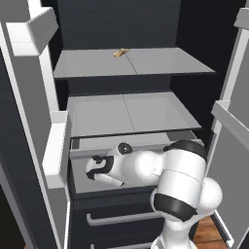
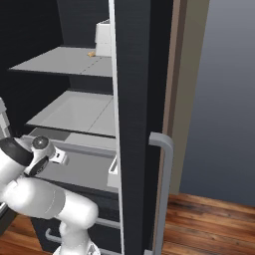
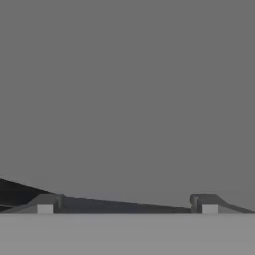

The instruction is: Place the onion and cucumber inside the fridge drawer. Close the drawer after placing the vegetables.

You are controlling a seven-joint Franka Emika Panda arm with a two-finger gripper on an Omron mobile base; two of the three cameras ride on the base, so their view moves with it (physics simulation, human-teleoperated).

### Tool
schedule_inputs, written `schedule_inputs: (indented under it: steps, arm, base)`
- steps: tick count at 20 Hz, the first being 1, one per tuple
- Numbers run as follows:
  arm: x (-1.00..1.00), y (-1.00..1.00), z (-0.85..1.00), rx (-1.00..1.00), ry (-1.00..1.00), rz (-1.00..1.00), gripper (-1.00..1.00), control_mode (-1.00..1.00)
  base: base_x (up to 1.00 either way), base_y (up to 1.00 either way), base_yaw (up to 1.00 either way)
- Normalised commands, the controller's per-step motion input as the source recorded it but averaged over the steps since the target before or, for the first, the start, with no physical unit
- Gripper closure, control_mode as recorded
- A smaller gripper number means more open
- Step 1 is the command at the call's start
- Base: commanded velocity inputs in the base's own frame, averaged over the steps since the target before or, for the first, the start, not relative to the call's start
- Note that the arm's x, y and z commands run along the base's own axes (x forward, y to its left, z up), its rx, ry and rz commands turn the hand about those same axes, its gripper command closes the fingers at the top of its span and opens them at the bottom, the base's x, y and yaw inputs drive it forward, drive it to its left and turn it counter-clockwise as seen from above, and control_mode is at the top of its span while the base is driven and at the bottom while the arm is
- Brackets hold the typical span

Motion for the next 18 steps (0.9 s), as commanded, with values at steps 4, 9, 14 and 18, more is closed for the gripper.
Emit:
schedule_inputs:
  steps: [4,9,14,18]
  arm:
    - [0.18,0.0,0.07,0.0,0.0,-0.05,-1.0,-1.0]
    - [0.0,0.0,0.29,0.0,-0.02,-0.05,-1.0,-1.0]
    - [0.04,0.0,0.39,0.0,-0.02,-0.06,-1.0,-1.0]
    - [0.46,0.0,0.39,0.0,0.0,-0.06,-1.0,-1.0]
  base:
    - [0.0,0.0,0.0]
    - [0.0,0.0,0.0]
    - [0.0,0.0,0.0]
    - [0.0,0.0,0.0]
